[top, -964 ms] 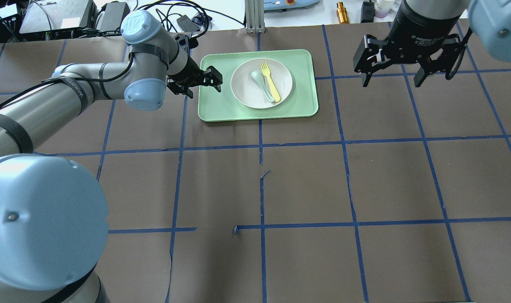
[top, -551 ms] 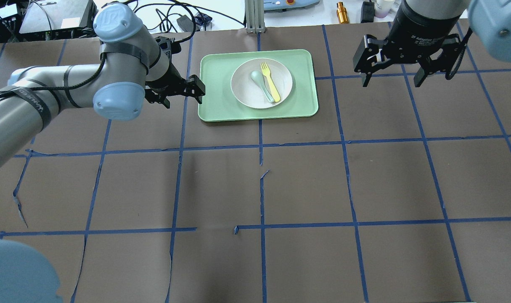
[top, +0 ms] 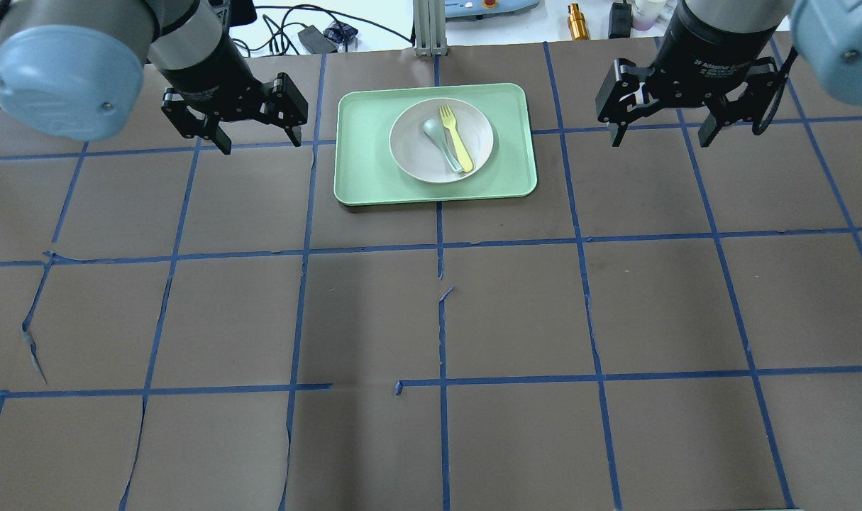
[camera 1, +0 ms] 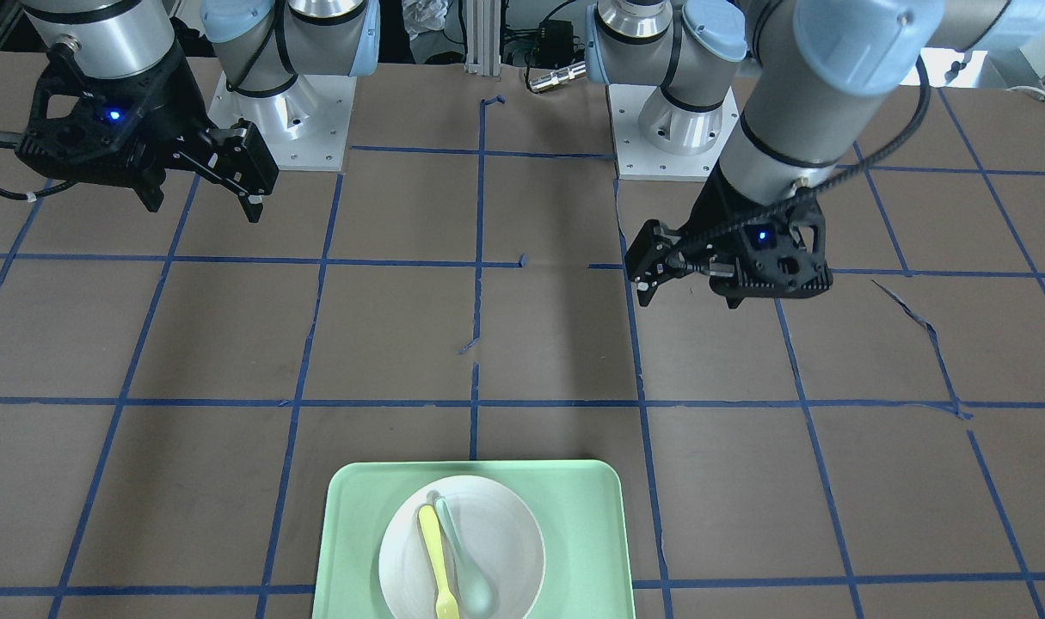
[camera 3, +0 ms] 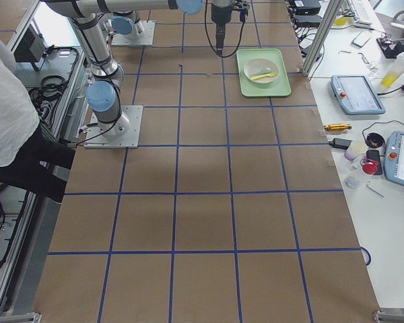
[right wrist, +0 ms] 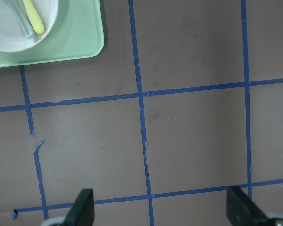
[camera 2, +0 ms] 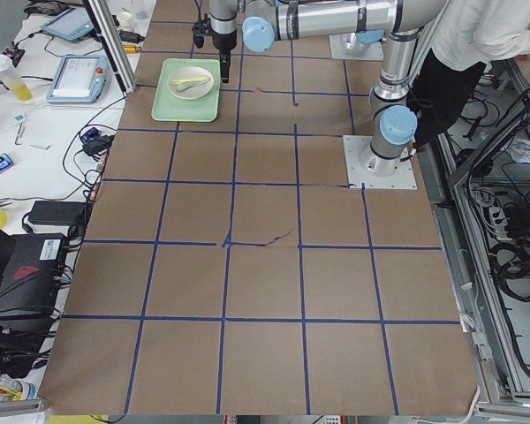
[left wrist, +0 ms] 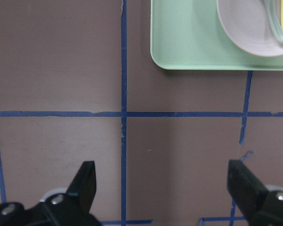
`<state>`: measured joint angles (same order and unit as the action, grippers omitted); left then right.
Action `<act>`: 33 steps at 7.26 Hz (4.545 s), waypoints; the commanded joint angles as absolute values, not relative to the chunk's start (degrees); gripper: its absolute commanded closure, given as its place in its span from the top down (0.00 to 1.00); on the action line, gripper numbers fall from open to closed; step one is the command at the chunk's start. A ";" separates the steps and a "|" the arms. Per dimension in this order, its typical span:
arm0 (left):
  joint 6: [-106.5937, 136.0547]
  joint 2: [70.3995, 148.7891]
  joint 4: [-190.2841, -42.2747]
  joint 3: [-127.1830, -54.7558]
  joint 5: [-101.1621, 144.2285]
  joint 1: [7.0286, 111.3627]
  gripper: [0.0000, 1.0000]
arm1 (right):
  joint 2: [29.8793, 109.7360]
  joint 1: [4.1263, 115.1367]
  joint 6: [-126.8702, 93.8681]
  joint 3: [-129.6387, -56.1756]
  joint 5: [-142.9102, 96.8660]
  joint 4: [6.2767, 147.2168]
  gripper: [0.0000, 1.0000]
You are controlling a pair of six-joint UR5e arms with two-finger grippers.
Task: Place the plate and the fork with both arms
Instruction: 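Open the left gripper and raise it away from the tray, then move the right gripper over the plate above the yellow fork, then lower the right gripper and grasp the yellow fork's handle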
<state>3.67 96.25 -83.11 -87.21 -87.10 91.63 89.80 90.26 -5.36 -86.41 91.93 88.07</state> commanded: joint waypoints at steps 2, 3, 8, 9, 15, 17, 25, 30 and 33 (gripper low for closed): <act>3.52 92.20 -84.37 -88.77 -88.68 91.85 1.00 | 89.74 90.26 -5.27 -86.40 92.28 88.07 1.00; 3.78 92.28 -84.46 -89.03 -90.42 91.85 1.00 | 89.74 90.26 -4.75 -86.31 92.29 88.76 1.00; 3.87 92.81 -84.46 -89.65 -90.97 91.85 1.00 | 80.63 94.11 -1.85 -93.43 91.85 105.35 1.00; 3.87 92.73 -84.46 -89.74 -90.97 91.85 1.00 | 74.85 96.22 -1.85 -92.99 91.67 113.39 1.00; 3.60 92.72 -84.55 -90.17 -91.14 91.85 1.00 | 57.34 99.40 15.54 -87.66 83.76 128.67 1.00; 3.60 92.81 -84.64 -90.18 -91.14 91.85 1.00 | 52.41 99.40 15.03 -77.39 84.64 124.49 1.00; 3.60 92.37 -84.73 -91.32 -91.14 91.93 1.00 | 44.74 103.70 12.40 -68.83 89.65 123.49 0.74; 3.60 92.46 -84.73 -91.23 -91.14 91.85 1.00 | 42.98 103.80 13.10 -68.20 92.46 123.13 0.70; 3.60 92.55 -84.73 -91.23 -91.14 91.93 1.00 | 43.07 103.80 12.31 -68.81 92.02 123.13 0.60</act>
<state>3.60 92.53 -84.73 -91.24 -91.14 91.89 43.10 103.80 12.53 -68.45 92.23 123.13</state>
